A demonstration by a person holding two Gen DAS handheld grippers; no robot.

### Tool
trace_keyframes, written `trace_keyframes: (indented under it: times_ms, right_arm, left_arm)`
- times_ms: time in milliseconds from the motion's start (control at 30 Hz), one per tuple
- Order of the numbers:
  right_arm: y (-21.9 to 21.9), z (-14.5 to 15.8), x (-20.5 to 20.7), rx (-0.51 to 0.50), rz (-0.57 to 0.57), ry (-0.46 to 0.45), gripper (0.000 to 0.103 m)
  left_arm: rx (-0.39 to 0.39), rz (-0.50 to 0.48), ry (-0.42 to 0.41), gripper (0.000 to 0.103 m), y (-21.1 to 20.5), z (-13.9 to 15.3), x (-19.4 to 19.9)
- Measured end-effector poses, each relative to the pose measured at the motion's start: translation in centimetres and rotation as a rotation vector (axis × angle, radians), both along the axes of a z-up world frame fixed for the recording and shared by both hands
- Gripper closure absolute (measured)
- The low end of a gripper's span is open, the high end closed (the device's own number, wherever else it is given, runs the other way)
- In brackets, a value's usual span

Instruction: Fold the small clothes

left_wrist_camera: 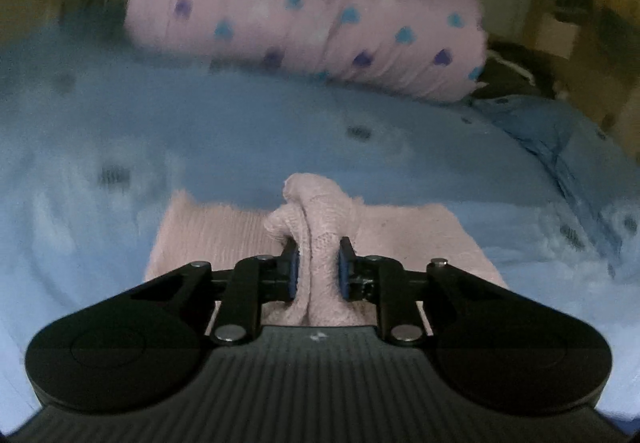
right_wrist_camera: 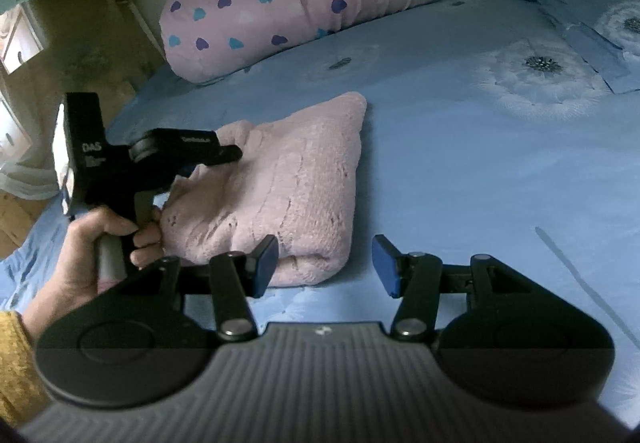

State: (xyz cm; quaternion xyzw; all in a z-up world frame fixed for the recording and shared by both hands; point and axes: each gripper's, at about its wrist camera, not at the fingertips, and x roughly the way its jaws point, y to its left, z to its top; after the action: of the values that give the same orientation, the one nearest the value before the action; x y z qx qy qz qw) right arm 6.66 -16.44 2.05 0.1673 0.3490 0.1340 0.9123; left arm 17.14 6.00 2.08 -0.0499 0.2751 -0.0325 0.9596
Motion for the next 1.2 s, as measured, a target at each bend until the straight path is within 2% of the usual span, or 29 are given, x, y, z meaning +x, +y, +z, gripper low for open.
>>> trace_keyframes:
  times_ms: [67,167,333,367,433,533,667,700,833,900,1067,1167,1200]
  right_arm:
    - [-0.1,0.1,0.0,0.011,0.009,-0.003,0.049]
    - [-0.2,0.1,0.0,0.016,0.011,-0.009,0.049]
    - [-0.1,-0.1,0.0,0.002,0.012,-0.015,0.049]
    - [0.0,-0.1,0.0,-0.003,0.014,-0.016,0.049]
    - [0.1,-0.1,0.0,-0.012,0.017,-0.019,0.049]
    - [0.3,-0.1,0.1,-0.025,0.023,-0.020,0.049]
    - [0.6,-0.5,0.2,-0.040,0.029,-0.013,0.049]
    - [0.6,-0.5,0.2,-0.042,0.031,-0.012,0.049]
    - [0.9,-0.6,0.2,-0.053,0.035,-0.024,0.049]
    - [1.0,-0.6,0.2,-0.055,0.033,-0.033,0.049]
    - [1.1,-0.9,0.5,-0.062,0.021,-0.035,0.049]
    - [1.2,-0.9,0.4,-0.069,0.024,-0.032,0.049]
    - [1.2,-0.8,0.4,-0.070,0.025,-0.035,0.049]
  left_arm:
    - [0.050,-0.013,-0.059,0.082,-0.5,1.1,-1.1]
    - [0.048,-0.006,-0.078,0.082,0.6,2.4,-1.4]
    - [0.158,0.083,-0.008,0.080,3.4,1.1,-0.1]
    - [0.170,0.079,0.015,0.080,3.9,0.7,0.0]
    - [0.183,0.055,0.068,0.072,4.9,-0.2,-0.1]
    - [0.168,0.065,0.072,0.064,5.6,-0.2,-1.0]
    - [0.169,0.104,0.063,0.058,5.7,1.3,-2.4]
    - [0.163,0.110,0.060,0.052,5.8,1.7,-3.0]
    - [0.090,0.112,0.054,0.038,5.9,3.0,-5.1]
    - [0.052,0.100,0.081,0.033,5.8,2.9,-5.7]
    - [0.100,0.114,0.132,0.032,4.7,1.1,-4.6]
    - [0.007,0.124,0.170,0.032,5.2,-0.1,-4.0]
    - [-0.023,0.123,0.165,0.041,5.4,-0.4,-4.1]
